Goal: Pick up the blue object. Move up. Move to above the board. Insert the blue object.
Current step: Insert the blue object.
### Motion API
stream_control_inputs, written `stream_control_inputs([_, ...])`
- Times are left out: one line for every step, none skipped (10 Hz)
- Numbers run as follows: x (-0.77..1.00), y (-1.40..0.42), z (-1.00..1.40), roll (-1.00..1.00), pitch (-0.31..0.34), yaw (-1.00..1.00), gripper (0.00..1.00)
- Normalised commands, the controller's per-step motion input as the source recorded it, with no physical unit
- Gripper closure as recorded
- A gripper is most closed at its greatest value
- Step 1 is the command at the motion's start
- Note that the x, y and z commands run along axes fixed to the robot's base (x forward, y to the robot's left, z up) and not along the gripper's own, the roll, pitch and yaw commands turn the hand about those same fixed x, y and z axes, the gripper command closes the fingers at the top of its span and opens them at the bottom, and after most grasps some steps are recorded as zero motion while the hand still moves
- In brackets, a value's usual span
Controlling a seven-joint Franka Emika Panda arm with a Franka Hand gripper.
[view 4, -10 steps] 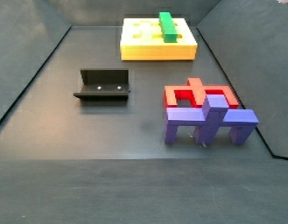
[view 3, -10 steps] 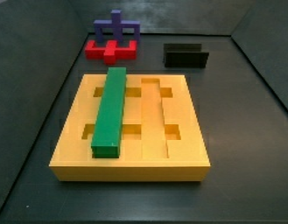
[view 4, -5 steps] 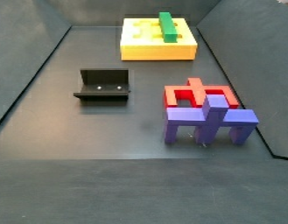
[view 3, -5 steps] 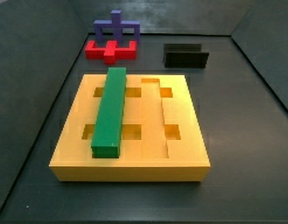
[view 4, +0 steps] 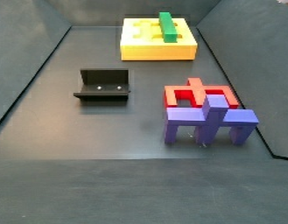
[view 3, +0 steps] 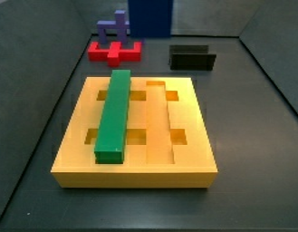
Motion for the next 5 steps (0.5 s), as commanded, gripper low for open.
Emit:
stream_control_inputs([0.49,-0.19,-0.85,0.05,-0.023,0.16,1.0])
stream_control_inputs([0.41,-0.15,-0.9,0.09,-0.05,0.07,1.0])
stream_control_inputs([0.39,-0.11,-0.89,0.1,-0.02,0.0,1.0])
stream_control_inputs([0.15,-0.08,-0.84,0.11,-0.043,0.0,1.0])
stream_control_inputs([0.18,-0.1,-0.82,0.11,-0.056,0.05,1.0])
